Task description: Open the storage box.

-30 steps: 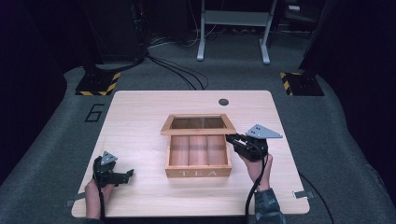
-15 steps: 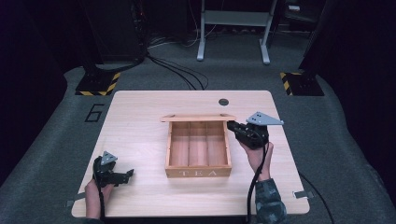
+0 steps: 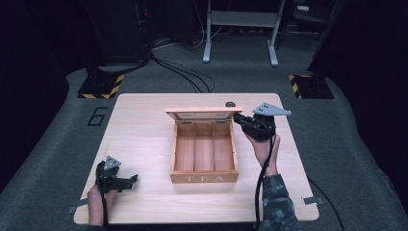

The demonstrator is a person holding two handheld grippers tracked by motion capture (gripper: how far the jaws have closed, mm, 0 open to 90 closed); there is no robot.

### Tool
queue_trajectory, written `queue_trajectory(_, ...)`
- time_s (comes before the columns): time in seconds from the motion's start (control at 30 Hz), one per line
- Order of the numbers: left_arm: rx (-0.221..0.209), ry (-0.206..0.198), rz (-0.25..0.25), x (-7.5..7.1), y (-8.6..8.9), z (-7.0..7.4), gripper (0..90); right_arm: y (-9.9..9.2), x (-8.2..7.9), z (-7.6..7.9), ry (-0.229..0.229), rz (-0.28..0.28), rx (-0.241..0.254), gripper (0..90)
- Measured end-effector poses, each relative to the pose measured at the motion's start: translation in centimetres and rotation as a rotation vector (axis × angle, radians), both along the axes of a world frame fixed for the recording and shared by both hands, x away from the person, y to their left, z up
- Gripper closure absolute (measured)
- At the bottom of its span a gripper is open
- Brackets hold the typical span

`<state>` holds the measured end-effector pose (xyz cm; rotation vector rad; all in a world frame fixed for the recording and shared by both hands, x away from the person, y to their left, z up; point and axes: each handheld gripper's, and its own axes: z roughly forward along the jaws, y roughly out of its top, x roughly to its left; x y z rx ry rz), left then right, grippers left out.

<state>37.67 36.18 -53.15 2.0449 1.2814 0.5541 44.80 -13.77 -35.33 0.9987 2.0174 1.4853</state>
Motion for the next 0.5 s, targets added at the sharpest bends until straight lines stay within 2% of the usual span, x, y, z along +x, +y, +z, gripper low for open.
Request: queue_trajectory(0.5,-0.006,-0.002,0.005,0.0,0.0,0.0,1.1,0.7,1.7,0.6,0.005,-0.006,-0.004,86.3)
